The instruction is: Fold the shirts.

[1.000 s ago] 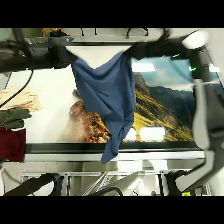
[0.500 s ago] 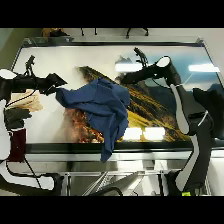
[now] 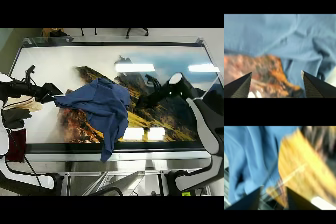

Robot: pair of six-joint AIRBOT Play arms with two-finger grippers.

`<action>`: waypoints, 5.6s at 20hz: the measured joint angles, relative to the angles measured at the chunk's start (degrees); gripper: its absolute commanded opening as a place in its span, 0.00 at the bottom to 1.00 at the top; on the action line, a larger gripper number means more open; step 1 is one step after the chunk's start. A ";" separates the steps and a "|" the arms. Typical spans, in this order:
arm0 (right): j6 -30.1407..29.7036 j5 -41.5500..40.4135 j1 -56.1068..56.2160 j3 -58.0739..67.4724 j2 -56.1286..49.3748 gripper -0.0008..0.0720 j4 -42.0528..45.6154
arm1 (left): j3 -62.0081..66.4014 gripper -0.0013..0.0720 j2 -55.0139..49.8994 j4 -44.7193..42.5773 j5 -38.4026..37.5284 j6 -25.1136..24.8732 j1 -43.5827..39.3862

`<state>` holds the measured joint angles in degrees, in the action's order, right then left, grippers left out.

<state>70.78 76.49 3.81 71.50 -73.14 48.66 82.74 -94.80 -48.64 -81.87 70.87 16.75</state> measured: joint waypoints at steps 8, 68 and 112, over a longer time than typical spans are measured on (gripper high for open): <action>-4.87 -17.62 5.77 -20.81 5.29 0.42 -8.24 | -15.85 0.96 1.31 0.28 9.55 -0.44 -1.55; -19.87 -6.25 -11.76 27.30 -22.56 0.49 -23.63 | 1.49 0.93 -5.05 6.43 13.62 -1.31 -11.17; -20.94 7.28 -23.39 18.60 -21.44 0.04 -5.95 | -28.94 0.03 11.41 3.17 16.28 1.88 -7.89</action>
<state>49.84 83.77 -19.57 90.11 -94.59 42.72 53.80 -83.40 -45.47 -65.58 72.75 8.86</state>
